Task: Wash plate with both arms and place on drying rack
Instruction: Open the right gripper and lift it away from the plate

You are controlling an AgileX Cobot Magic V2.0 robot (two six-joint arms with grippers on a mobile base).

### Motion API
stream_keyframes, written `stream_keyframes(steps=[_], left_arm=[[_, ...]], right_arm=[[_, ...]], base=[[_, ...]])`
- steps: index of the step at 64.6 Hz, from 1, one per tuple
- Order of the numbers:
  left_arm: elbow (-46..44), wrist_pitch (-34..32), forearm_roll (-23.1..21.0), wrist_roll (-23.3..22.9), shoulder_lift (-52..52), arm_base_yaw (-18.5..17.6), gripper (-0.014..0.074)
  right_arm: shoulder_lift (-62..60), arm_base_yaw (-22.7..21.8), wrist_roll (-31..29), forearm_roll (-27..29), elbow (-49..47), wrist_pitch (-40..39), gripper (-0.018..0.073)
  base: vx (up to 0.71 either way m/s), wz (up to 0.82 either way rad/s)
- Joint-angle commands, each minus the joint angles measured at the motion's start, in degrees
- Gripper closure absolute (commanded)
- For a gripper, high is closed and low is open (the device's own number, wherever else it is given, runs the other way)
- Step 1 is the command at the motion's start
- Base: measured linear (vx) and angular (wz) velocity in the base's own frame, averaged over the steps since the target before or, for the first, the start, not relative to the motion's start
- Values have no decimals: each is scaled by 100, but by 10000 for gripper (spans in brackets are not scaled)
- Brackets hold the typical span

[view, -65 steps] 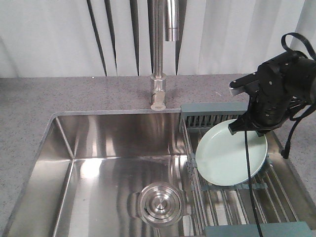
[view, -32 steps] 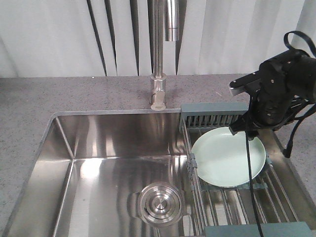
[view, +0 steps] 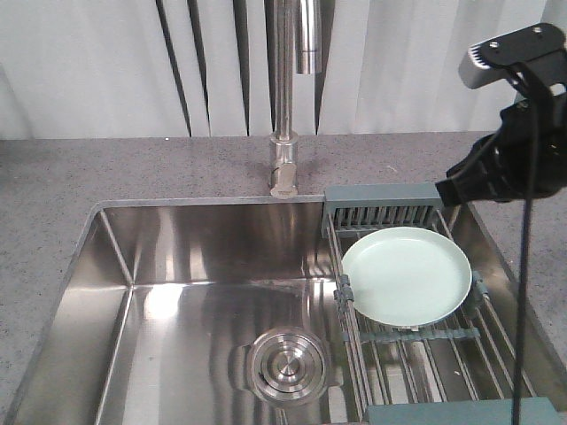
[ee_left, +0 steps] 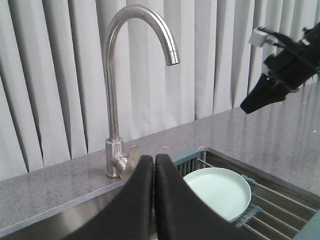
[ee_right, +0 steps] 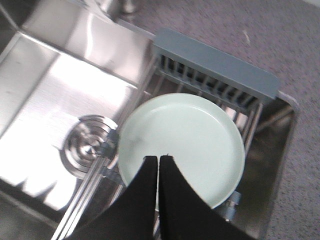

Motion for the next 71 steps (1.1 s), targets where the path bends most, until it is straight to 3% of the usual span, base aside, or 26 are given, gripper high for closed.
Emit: stream_keyframes(steps=[1, 8, 29, 41, 52, 71], left_arm=[[-133, 178, 114, -39, 63, -7, 602], [-133, 148, 114, -39, 63, -7, 602], [-133, 55, 109, -85, 69, -7, 602], [-145, 503, 50, -939, 202, -166, 602], [-408, 693, -125, -933, 1061, -292, 602], [-1864, 279, -742, -933, 3909, -292, 602]], right_arm=[[-1011, 5, -711, 699, 536, -662, 569], [-2126, 5, -1145, 1011, 1558, -1218, 569], [-4553, 5, -1172, 1034, 4296, -2313, 567], [-5168, 5, -1172, 982, 4797, -2304, 567], [-5242, 5, -1172, 977, 4943, -2319, 567], [-5294, 5, -1167, 1036, 4944, -2356, 567]], base=[[0, 0], [0, 0], [0, 0], [0, 0], [0, 0], [0, 0]])
